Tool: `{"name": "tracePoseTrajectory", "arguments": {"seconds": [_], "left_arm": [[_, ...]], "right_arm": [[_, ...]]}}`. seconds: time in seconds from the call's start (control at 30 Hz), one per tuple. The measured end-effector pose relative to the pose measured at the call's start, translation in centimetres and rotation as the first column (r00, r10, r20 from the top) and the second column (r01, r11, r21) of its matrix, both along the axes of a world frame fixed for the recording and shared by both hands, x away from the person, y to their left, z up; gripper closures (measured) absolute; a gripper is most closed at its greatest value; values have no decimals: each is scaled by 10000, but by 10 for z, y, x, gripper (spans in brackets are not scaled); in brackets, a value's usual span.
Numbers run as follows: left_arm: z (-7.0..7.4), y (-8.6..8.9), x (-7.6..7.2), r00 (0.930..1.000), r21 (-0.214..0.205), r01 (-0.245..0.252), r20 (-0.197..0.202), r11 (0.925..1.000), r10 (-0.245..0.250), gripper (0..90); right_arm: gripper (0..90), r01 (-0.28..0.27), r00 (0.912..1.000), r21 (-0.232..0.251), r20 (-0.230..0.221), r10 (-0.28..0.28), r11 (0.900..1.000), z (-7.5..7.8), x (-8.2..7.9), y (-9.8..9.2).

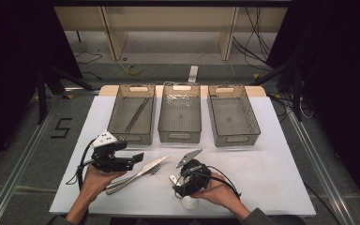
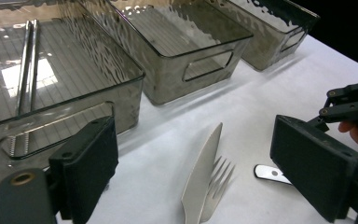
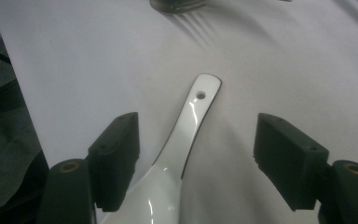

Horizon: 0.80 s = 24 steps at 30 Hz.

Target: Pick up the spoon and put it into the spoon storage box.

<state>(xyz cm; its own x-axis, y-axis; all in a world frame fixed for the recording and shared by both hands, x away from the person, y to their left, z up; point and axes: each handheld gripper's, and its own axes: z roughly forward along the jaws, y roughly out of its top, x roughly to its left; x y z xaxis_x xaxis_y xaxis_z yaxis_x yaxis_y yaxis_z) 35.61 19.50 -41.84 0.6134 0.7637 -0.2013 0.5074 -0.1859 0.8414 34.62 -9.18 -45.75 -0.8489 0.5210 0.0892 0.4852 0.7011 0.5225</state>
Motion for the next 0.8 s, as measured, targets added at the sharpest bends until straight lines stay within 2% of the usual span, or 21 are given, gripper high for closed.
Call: {"name": "tracePoseTrajectory", "arguments": {"seconds": [0.3,0.6,0.8], "left_arm": [[-1,-1,-4,9999,164,116,13,9998,-116,145],[-2,-3,-5,9997,326,219,46,9992,-220,145],[-2,-3,-6,9997,328,246,38,9992,-248,145]], "right_arm": [[449,-135,9997,-131,-198,133,9998,-2,1,4],[577,-297,9987,-460,-432,277,9985,-8,1,8],[621,-481,9970,-671,-633,438,9966,-10,-1,12]]}}
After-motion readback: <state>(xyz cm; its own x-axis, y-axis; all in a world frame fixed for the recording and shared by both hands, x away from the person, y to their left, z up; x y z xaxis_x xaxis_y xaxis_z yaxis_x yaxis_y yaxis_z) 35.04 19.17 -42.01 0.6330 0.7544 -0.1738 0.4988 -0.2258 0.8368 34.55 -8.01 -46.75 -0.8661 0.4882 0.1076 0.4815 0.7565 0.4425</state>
